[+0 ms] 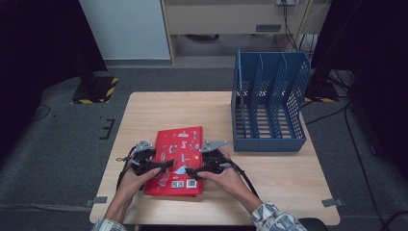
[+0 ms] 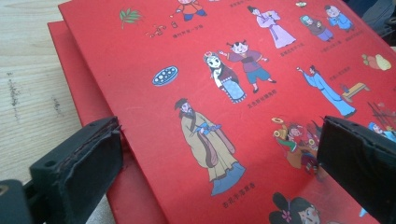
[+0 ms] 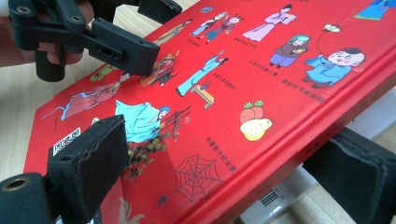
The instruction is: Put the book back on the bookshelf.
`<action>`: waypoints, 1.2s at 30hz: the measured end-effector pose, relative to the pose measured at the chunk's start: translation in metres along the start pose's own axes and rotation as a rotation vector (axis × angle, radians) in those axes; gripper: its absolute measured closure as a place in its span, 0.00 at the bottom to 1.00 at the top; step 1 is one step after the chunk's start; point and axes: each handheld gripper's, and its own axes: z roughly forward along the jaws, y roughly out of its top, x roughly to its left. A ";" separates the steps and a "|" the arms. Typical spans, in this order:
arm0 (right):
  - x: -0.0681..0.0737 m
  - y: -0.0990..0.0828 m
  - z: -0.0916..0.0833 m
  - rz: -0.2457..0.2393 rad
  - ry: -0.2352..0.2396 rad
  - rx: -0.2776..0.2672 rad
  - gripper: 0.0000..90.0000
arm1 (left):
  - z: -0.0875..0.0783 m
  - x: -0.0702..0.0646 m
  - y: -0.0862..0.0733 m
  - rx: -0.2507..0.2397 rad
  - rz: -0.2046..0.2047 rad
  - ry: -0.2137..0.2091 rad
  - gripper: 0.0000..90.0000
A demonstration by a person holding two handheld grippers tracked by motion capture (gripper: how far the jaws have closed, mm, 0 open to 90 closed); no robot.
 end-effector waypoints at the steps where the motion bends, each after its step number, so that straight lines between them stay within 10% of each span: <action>1: 0.000 0.000 0.000 0.001 0.001 0.002 0.09 | -0.001 0.000 0.000 0.006 0.011 0.010 0.03; 23: -0.006 0.018 0.020 0.097 0.029 0.070 0.01 | 0.000 0.003 -0.004 -0.032 -0.050 0.007 0.06; 36: 0.001 0.025 0.023 0.065 0.008 0.055 0.09 | -0.003 0.001 -0.004 -0.045 -0.042 -0.002 0.06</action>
